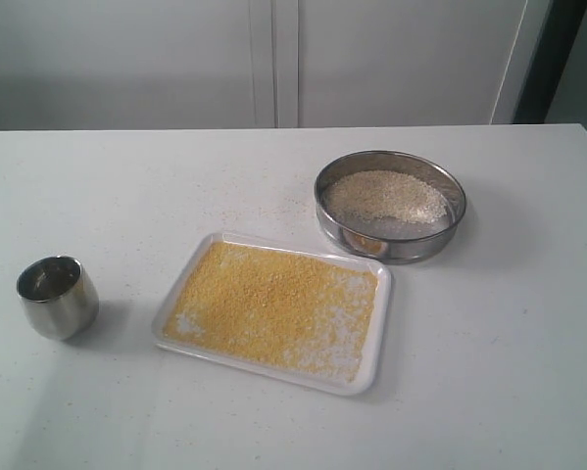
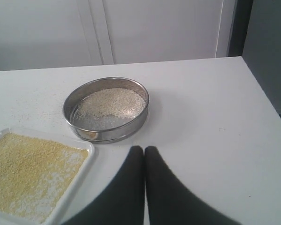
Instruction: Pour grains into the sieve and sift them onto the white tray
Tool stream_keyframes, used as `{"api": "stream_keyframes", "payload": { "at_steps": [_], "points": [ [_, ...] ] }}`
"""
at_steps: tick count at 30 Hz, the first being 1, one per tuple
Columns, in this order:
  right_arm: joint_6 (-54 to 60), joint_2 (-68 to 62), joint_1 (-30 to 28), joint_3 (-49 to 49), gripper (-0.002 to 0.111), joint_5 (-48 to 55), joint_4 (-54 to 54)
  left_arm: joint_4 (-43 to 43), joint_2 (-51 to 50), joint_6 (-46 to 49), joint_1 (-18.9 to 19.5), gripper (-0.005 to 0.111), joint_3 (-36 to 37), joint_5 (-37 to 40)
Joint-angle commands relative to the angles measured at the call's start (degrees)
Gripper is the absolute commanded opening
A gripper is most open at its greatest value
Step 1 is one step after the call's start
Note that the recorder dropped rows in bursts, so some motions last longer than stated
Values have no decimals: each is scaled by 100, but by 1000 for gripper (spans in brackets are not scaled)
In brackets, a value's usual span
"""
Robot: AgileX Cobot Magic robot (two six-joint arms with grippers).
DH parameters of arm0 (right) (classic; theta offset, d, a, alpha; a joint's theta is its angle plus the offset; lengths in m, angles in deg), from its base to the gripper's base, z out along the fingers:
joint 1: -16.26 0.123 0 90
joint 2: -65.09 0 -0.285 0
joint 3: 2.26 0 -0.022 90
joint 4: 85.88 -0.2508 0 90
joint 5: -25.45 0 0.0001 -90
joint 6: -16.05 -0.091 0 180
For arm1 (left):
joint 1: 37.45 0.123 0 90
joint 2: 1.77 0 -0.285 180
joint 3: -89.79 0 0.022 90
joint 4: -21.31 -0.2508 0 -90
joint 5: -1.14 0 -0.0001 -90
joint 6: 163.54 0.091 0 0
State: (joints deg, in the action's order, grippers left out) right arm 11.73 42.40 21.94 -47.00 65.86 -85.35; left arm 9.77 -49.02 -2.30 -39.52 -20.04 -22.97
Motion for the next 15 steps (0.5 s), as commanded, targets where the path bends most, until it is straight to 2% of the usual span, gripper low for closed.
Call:
{"api": "stream_keyframes", "payload": {
  "at_steps": [1,9,15],
  "points": [
    [72,618,-55,-664,0,-185,68,-14,51,-28,11,0,37,-26],
    [72,1469,-55,-1402,0,-926,68,-14,51,-28,11,0,37,-26],
    [72,1491,-55,-1928,0,-1143,80,-14,51,-28,11,0,37,-37]
  ]
}}
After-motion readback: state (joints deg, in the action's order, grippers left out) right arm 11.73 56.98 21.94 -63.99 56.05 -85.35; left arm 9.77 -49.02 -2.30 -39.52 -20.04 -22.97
